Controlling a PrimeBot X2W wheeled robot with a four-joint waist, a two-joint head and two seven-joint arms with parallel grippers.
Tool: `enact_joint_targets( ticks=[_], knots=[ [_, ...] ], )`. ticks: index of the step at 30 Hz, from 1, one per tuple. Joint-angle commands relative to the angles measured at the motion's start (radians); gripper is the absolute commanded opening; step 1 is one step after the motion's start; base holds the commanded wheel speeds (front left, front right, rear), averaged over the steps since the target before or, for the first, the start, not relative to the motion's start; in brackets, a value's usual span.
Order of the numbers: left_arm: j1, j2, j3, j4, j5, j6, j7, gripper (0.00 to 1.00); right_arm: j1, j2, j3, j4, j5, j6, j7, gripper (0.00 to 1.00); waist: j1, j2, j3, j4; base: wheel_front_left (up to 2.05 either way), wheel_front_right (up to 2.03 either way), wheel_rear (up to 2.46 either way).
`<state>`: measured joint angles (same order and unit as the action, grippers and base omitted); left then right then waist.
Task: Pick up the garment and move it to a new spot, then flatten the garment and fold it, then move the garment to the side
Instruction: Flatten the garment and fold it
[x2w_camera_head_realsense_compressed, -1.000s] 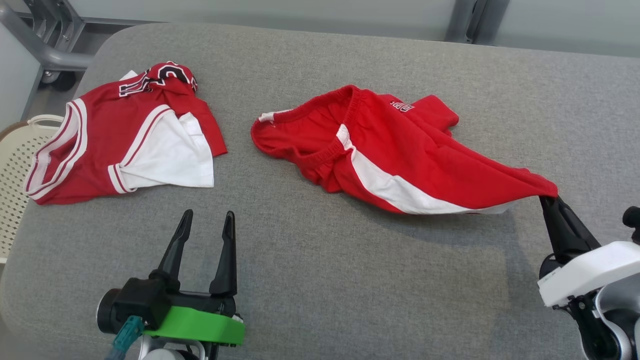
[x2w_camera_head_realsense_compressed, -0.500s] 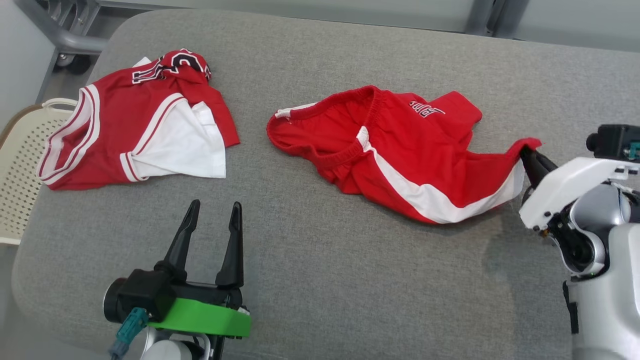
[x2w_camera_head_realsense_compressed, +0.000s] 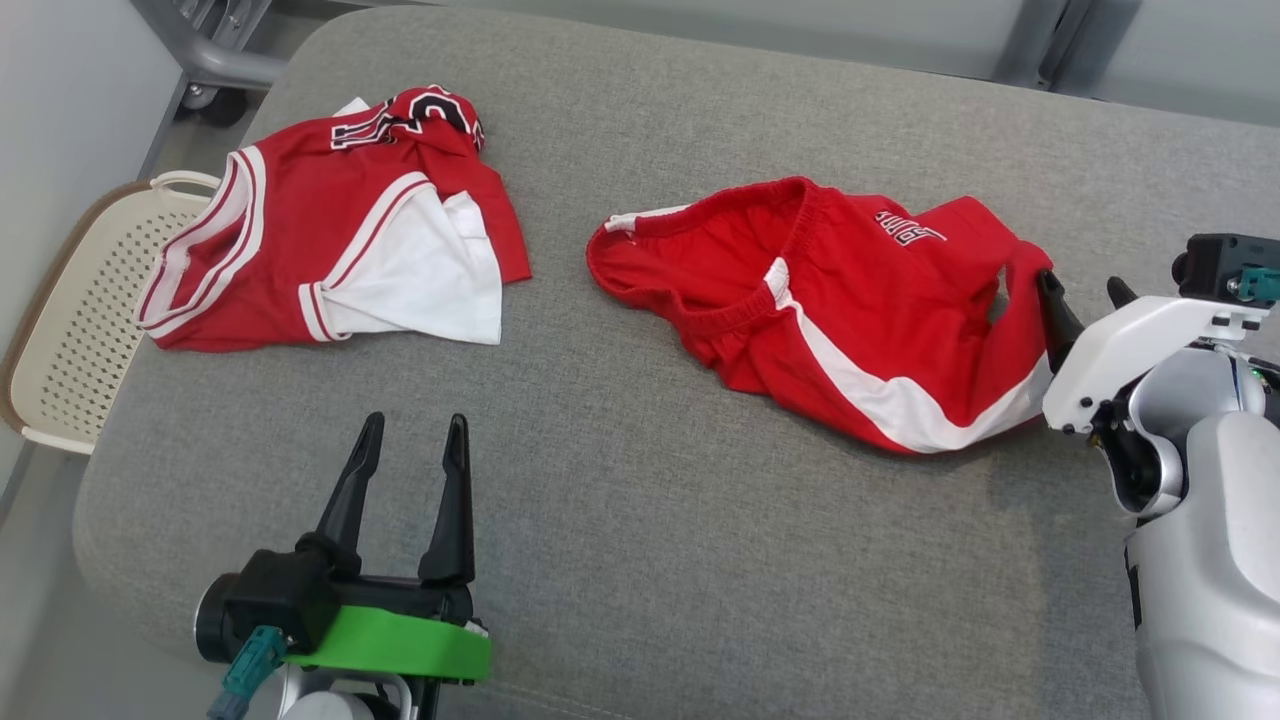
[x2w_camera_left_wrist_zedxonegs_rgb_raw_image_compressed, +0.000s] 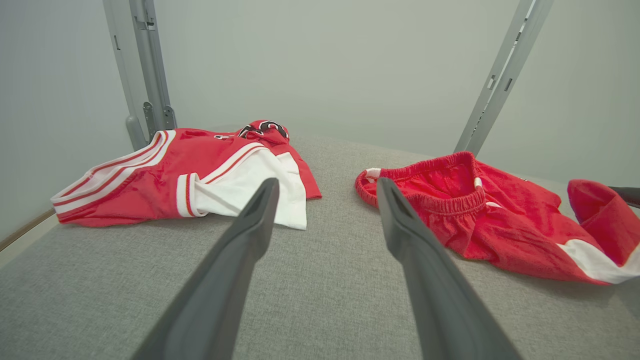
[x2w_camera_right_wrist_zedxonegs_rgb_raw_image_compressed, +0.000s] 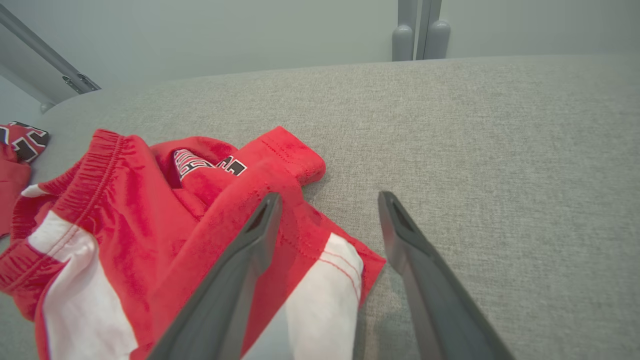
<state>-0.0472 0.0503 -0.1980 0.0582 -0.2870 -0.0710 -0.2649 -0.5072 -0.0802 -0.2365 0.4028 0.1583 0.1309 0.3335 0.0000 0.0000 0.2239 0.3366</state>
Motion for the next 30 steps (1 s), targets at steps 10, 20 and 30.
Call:
enact_joint_targets(
  ticks=[10, 20, 30],
  knots=[
    [0.035, 0.001, 0.037, -0.007, 0.027, 0.016, -0.001, 1.0, 0.182, -0.006, 0.027, -0.149, 0.01, 0.0, -0.159, 1.0, 0.0, 0.0, -0.054, -0.098, 0.0, 0.0, 0.0],
    [-0.003, 0.002, 0.009, 0.058, 0.054, -0.018, -0.001, 1.0, 0.312, 0.02, 0.041, -0.255, 0.017, 0.0, -0.253, 1.0, 0.0, 0.0, -0.08, -0.155, 0.0, 0.0, 0.0],
    [-0.144, 0.037, -0.06, 0.192, 0.07, -0.043, 0.053, 1.0, 0.452, 0.029, 0.141, -0.354, -0.032, 0.0, -0.423, 1.0, 0.0, 0.0, -0.084, -0.253, 0.0, 0.0, 0.0]
  ],
)
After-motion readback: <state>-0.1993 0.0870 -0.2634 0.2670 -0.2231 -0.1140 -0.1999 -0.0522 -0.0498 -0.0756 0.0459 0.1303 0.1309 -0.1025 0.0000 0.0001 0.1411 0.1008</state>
